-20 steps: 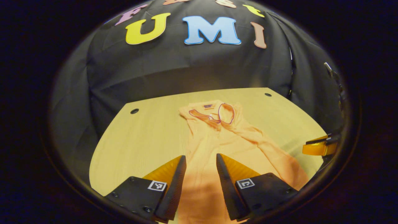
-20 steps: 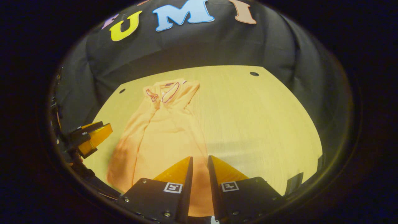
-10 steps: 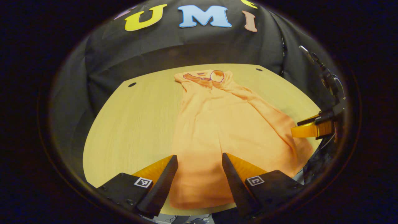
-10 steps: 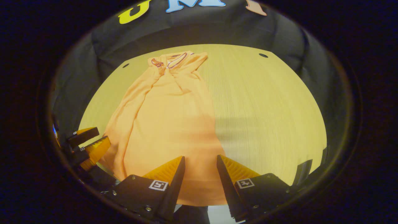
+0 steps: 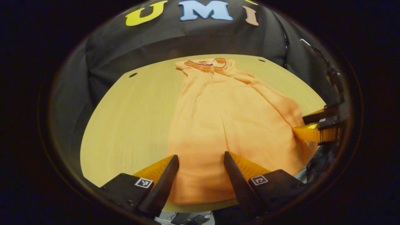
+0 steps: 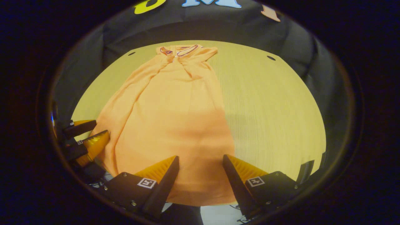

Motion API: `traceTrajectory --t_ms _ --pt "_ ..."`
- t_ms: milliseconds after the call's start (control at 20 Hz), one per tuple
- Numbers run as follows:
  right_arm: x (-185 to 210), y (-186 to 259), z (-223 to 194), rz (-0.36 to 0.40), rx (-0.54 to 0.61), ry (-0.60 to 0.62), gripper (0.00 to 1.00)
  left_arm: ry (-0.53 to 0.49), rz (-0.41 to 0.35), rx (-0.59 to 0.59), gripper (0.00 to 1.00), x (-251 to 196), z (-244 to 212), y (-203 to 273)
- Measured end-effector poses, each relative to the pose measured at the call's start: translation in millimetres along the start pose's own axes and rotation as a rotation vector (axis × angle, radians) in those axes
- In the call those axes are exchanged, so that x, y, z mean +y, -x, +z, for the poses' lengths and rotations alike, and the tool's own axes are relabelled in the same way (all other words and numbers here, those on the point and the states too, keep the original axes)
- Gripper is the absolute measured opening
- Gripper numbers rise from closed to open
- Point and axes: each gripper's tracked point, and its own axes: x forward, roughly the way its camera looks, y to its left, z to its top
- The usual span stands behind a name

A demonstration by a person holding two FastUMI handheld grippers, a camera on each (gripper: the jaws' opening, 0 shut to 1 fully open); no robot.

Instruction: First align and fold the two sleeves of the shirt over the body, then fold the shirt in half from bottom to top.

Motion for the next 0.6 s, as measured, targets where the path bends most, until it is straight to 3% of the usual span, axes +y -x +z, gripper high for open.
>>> traceTrajectory --t_ms 100,150,200,250,300,450,500,600 --pt "6.2 -0.7 2.8 0.023 -0.037 0.012 0.85 -0.018 -0.030 -0.006 0.96 -7.1 -0.6 -3.2" --pt "11.2 0.1 4.2 0.032 -0.054 0.008 0.57 -0.051 -0.037 -0.014 0.83 -15.4 1.5 -6.0" --pt "16.5 -2.2 3.2 0.043 -0.058 0.002 0.44 -0.086 -0.032 -0.033 0.70 -20.8 5.4 -7.3" --pt "19.2 -2.3 2.3 0.039 -0.049 0.003 0.20 -0.113 -0.005 -0.038 0.43 -21.2 3.2 -7.6" --pt "19.6 -2.5 3.9 0.033 -0.040 0.014 0.08 -0.134 0.001 -0.049 0.16 -21.5 4.6 -7.8" --pt "20.9 1.1 2.4 0.049 -0.033 -0.001 0.08 -0.037 -0.028 -0.063 0.07 -20.2 5.3 -6.3" --pt "21.5 0.4 5.0 0.051 -0.036 -0.002 0.00 -0.014 -0.031 -0.064 0.08 -18.6 6.4 -7.0" --pt "21.7 -2.1 6.2 0.053 -0.037 0.012 0.00 -0.027 -0.023 -0.064 0.07 -18.6 6.6 -7.4"
